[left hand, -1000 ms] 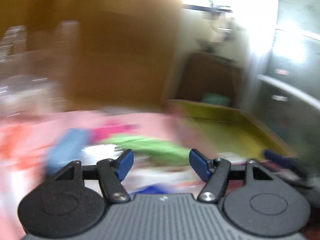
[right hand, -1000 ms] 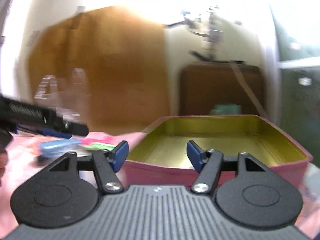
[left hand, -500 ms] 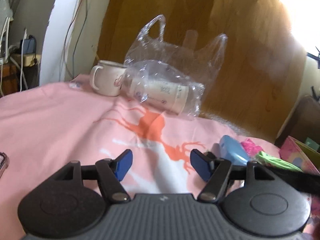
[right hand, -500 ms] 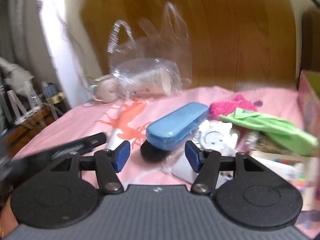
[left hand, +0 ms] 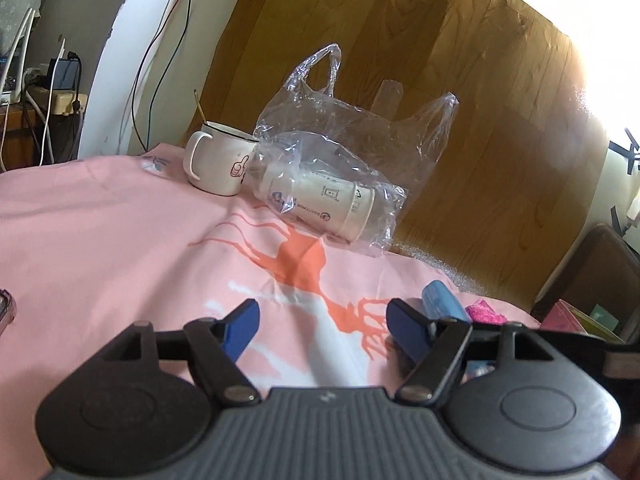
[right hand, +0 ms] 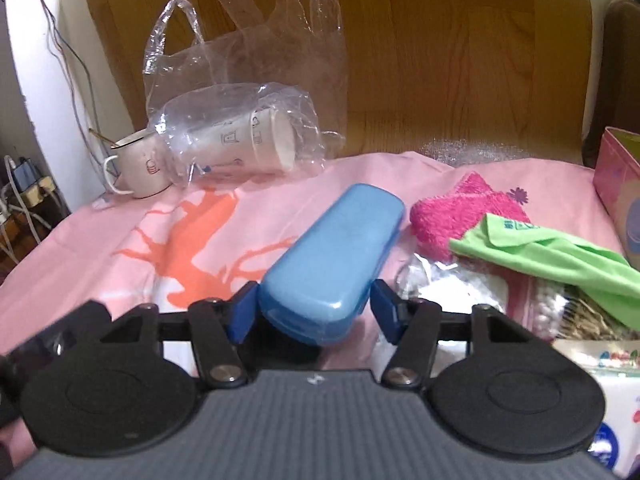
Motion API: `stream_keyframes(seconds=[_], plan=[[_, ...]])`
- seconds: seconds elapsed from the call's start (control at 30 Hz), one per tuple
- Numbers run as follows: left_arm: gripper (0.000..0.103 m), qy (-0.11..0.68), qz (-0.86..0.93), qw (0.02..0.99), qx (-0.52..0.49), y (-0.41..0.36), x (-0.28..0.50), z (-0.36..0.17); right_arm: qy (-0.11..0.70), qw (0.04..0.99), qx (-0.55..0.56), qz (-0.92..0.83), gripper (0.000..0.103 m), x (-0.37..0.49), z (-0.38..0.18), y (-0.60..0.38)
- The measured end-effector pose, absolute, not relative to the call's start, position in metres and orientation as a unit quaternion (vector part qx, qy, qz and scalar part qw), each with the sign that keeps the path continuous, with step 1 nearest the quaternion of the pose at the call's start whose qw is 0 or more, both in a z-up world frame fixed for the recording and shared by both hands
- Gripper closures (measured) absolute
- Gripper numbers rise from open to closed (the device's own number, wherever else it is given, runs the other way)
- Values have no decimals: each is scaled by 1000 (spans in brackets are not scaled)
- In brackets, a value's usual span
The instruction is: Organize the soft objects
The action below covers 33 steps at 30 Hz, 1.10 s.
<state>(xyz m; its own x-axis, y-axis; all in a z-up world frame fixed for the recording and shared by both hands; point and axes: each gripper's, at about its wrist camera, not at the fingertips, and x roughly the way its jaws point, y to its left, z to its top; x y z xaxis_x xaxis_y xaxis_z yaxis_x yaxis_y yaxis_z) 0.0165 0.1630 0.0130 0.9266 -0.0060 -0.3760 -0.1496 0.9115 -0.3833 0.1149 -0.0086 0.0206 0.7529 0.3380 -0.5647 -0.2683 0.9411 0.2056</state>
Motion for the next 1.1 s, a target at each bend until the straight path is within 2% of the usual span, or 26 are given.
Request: stream_keyframes(seconds=[0.13, 0.3, 0.43, 0.5, 0.53, 0.77, 0.87, 1.1], plan=[[27, 186, 27, 959, -212, 164, 16, 13, 295, 933, 51, 200, 45, 86, 30, -32], [26, 199, -24, 954, -221, 162, 20, 12, 265, 920, -45, 284, 47, 15, 31, -61], [26, 223, -79, 949, -208, 145, 19, 13, 279, 896, -103, 330, 48, -37, 13, -95], [26, 237, -107, 943, -207, 132, 16, 13, 282, 900, -120, 308, 45, -56, 3, -119], [26, 246, -125, 939, -205, 124, 15, 13, 281, 907, -120, 289, 40, -62, 0, -131], [24, 281, -171, 930, -165, 78, 0, 20, 261, 945, -41, 191, 36, -76, 4, -197], [21, 293, -155, 928, -166, 83, -9, 19, 244, 939, -47, 236, 27, -76, 9, -181], [21, 333, -161, 908, -196, 100, -26, 16, 244, 908, -100, 325, 27, -38, 1, -134]])
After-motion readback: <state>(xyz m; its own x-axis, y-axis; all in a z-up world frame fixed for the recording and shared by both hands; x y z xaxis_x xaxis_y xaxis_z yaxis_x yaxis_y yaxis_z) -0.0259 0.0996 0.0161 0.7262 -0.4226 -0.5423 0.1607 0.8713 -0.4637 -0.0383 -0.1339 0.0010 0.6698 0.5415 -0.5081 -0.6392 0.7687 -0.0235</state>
